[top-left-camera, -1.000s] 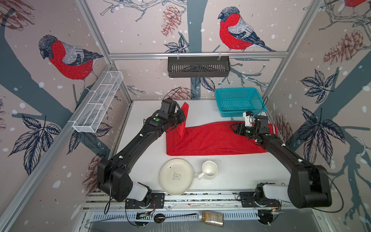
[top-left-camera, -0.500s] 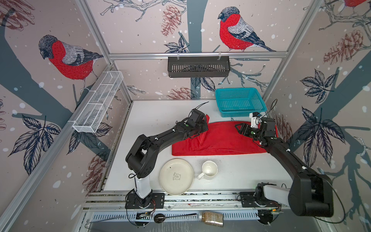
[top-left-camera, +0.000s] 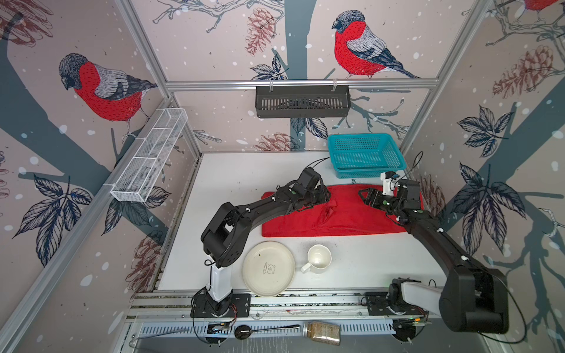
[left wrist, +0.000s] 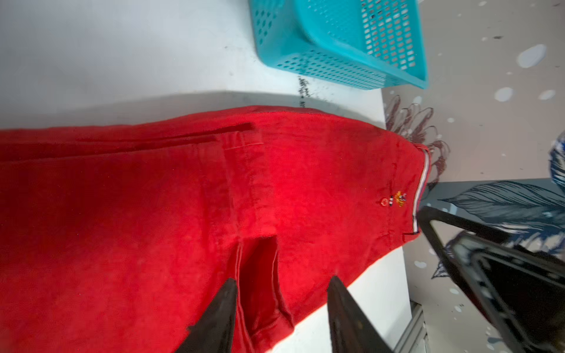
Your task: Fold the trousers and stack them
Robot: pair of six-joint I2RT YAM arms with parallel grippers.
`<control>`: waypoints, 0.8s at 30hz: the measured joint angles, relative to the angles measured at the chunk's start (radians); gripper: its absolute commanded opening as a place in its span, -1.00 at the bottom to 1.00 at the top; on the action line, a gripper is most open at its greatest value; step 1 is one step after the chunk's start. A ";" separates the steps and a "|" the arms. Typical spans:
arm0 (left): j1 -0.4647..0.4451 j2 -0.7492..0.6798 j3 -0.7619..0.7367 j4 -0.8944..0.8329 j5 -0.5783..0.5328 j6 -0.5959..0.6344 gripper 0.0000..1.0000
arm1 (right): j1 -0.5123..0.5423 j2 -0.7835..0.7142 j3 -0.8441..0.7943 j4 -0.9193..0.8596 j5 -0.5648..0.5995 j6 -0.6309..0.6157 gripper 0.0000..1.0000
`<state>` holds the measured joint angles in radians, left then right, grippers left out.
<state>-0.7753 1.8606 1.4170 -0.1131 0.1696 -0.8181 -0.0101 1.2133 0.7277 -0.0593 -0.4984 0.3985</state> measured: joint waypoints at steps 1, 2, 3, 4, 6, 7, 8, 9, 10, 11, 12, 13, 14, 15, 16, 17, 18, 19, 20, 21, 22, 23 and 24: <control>0.001 -0.024 0.006 -0.017 -0.002 0.020 0.20 | 0.009 0.005 0.006 0.000 0.000 0.002 0.44; 0.003 -0.054 0.014 -0.044 -0.013 0.050 0.25 | 0.023 0.012 0.013 0.000 0.000 0.003 0.44; 0.006 -0.081 0.021 -0.068 -0.025 0.077 0.31 | 0.043 0.020 0.023 0.000 0.002 0.014 0.43; 0.010 -0.106 0.023 -0.090 -0.042 0.103 0.32 | 0.063 0.029 0.032 -0.005 0.003 0.017 0.43; 0.029 -0.158 0.013 -0.140 -0.089 0.150 0.32 | 0.122 0.058 0.058 -0.009 0.011 0.018 0.40; 0.044 -0.181 -0.002 -0.159 -0.110 0.170 0.33 | 0.152 0.073 0.068 -0.008 0.018 0.019 0.38; 0.062 -0.204 -0.027 -0.174 -0.131 0.190 0.33 | 0.185 0.088 0.076 -0.008 0.024 0.021 0.36; 0.084 -0.226 -0.059 -0.190 -0.150 0.207 0.33 | 0.217 0.104 0.085 -0.009 0.028 0.023 0.33; 0.102 -0.240 -0.086 -0.201 -0.164 0.220 0.33 | 0.246 0.121 0.094 -0.008 0.031 0.025 0.29; 0.124 -0.256 -0.122 -0.209 -0.173 0.233 0.32 | 0.278 0.142 0.103 -0.002 0.037 0.026 0.26; 0.146 -0.269 -0.163 -0.214 -0.179 0.248 0.33 | 0.312 0.164 0.108 0.003 0.041 0.029 0.23; 0.165 -0.277 -0.191 -0.221 -0.189 0.253 0.33 | 0.338 0.180 0.109 0.005 0.048 0.035 0.22; 0.182 -0.282 -0.216 -0.234 -0.200 0.264 0.33 | 0.366 0.196 0.109 0.005 0.058 0.045 0.20; 0.198 -0.286 -0.237 -0.241 -0.198 0.271 0.33 | 0.392 0.212 0.108 0.007 0.061 0.046 0.19; 0.215 -0.287 -0.253 -0.243 -0.196 0.278 0.33 | 0.415 0.228 0.104 0.013 0.064 0.046 0.17; 0.232 -0.288 -0.269 -0.243 -0.196 0.289 0.34 | 0.439 0.245 0.099 0.018 0.072 0.046 0.15; 0.250 -0.288 -0.285 -0.244 -0.196 0.299 0.34 | 0.462 0.266 0.092 0.026 0.084 0.047 0.13; 0.266 -0.288 -0.296 -0.249 -0.196 0.304 0.34 | 0.477 0.284 0.085 0.031 0.085 0.047 0.11; 0.284 -0.287 -0.305 -0.257 -0.196 0.316 0.34 | 0.489 0.302 0.079 0.034 0.090 0.047 0.09; 0.299 -0.284 -0.313 -0.266 -0.198 0.323 0.34 | 0.497 0.318 0.072 0.034 0.108 0.047 0.09; 0.310 -0.281 -0.318 -0.272 -0.198 0.329 0.34 | 0.501 0.329 0.066 0.039 0.117 0.046 0.07; 0.327 -0.278 -0.325 -0.282 -0.190 0.341 0.34 | 0.502 0.342 0.058 0.047 0.126 0.046 0.05; 0.341 -0.278 -0.335 -0.290 -0.189 0.352 0.33 | 0.506 0.354 0.049 0.053 0.146 0.045 0.02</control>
<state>-0.4343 1.5826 1.0824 -0.4030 -0.0193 -0.4664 0.4957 1.5669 0.7765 -0.0067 -0.3523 0.4438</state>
